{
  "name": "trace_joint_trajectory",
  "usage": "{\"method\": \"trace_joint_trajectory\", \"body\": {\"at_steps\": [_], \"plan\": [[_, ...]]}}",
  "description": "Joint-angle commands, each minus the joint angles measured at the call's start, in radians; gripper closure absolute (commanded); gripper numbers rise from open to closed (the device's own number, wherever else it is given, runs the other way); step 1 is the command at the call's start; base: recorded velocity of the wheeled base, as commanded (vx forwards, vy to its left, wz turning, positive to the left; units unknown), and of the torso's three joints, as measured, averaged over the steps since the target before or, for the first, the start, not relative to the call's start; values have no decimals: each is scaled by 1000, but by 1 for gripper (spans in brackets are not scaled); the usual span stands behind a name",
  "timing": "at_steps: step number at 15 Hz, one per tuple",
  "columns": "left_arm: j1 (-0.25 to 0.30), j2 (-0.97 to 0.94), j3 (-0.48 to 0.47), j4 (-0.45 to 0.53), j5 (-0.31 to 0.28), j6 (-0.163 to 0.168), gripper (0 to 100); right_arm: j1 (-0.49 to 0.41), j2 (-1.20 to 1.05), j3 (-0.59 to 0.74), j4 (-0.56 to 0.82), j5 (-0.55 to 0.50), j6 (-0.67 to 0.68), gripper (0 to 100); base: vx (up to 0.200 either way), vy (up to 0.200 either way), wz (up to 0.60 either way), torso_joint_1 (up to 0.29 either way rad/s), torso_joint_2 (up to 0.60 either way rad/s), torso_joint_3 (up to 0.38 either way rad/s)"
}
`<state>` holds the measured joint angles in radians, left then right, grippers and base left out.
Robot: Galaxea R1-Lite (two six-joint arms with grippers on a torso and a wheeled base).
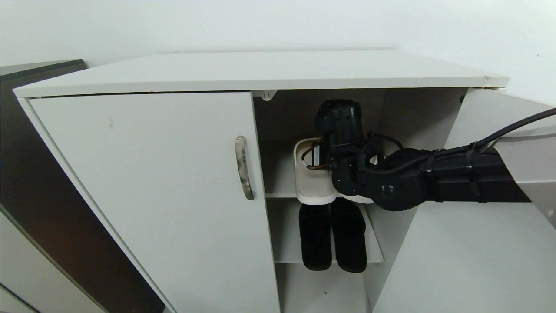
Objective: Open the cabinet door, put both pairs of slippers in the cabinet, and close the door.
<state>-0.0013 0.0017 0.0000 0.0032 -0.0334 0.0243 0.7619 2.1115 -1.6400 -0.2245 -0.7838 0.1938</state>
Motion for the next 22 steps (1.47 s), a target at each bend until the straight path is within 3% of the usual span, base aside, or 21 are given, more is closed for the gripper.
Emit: {"method": "trace_joint_trajectory", "body": {"at_steps": [1,10,11,16,22], "plan": [[0,1,0,0,0,0,100,-3,5,0,-1,0,3,100,0,0,0,0,0,0],[0,1,0,0,0,0,100,-3,27,-6,-4,0,3,100,0,0,0,0,0,0],[0,1,0,0,0,0,100,-4,27,-6,-4,0,3,0,0,0,0,0,0,0],[0,1,0,0,0,-1,100,-3,8,9,-3,-2,3,0,0,0,0,0,0,0],[0,1,0,0,0,-1,100,43,-153,212,-29,-11,32,0,0,0,0,0,0,0]]}}
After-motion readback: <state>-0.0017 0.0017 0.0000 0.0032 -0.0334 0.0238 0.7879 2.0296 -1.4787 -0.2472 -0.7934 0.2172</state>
